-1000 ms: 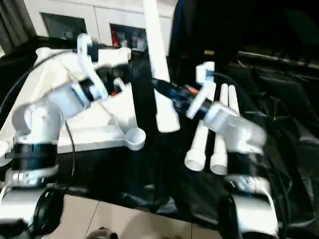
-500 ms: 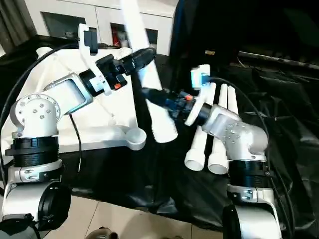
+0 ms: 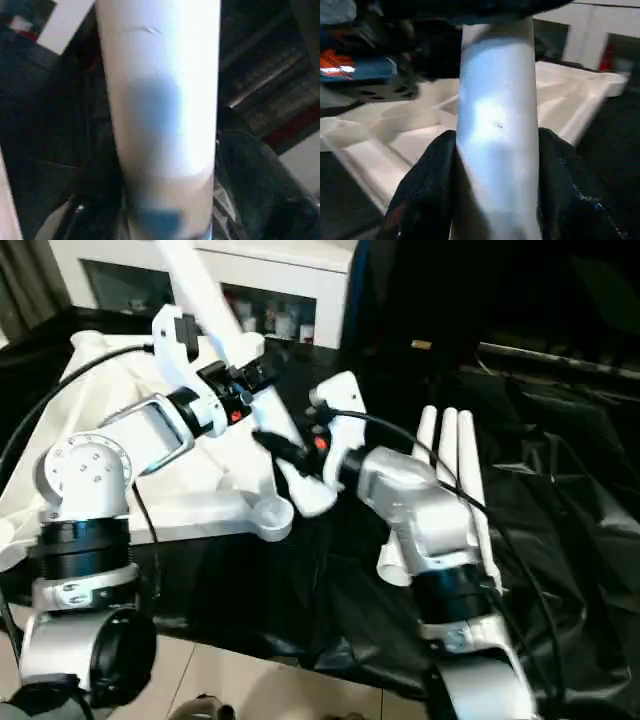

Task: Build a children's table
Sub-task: Pick table leg

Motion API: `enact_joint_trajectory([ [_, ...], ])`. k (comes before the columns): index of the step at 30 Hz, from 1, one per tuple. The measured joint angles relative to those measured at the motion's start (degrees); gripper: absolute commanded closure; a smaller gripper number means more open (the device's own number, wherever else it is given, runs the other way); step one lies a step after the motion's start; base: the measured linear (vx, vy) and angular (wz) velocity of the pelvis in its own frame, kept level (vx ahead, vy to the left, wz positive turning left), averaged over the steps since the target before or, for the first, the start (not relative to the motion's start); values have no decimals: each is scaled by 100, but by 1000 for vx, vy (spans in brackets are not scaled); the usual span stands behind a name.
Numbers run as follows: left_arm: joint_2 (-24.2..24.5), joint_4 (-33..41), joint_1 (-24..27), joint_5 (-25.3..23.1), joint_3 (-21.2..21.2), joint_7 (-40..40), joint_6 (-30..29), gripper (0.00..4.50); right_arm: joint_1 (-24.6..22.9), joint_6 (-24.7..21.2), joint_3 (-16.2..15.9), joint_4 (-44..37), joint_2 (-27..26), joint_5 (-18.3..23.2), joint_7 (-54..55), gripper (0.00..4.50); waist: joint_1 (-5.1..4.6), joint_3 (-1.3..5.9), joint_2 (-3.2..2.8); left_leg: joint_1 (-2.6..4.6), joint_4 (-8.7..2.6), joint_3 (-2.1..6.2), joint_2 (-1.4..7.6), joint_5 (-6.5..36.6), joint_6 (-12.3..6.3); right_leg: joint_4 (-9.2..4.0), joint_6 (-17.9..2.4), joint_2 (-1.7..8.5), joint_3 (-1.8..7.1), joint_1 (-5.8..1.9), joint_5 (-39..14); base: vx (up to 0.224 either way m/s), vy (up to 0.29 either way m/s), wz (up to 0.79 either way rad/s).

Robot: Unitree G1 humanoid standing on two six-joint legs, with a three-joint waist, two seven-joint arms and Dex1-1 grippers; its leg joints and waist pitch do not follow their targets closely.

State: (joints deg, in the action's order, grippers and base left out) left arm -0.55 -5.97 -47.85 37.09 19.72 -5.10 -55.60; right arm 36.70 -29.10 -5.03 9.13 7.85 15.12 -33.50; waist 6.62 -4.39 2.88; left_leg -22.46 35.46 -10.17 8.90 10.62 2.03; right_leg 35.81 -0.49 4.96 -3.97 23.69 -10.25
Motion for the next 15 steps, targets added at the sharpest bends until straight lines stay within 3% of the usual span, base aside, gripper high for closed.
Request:
enact_joint_trajectory([
  [8,-59,12,1,-42,83,209,30,250,-1,176,-72,127,-44,-250,270,265,-10,-8,14,-1,0,0,1,0,-1,0,0,-1,-1,1,1,0,0,0],
  [15,-83,63,41,27,90,227,33,264,-2,236,-125,127,-47,-321,283,265,-8,-8,14,0,0,0,1,0,0,1,0,-1,-1,0,2,0,0,0],
])
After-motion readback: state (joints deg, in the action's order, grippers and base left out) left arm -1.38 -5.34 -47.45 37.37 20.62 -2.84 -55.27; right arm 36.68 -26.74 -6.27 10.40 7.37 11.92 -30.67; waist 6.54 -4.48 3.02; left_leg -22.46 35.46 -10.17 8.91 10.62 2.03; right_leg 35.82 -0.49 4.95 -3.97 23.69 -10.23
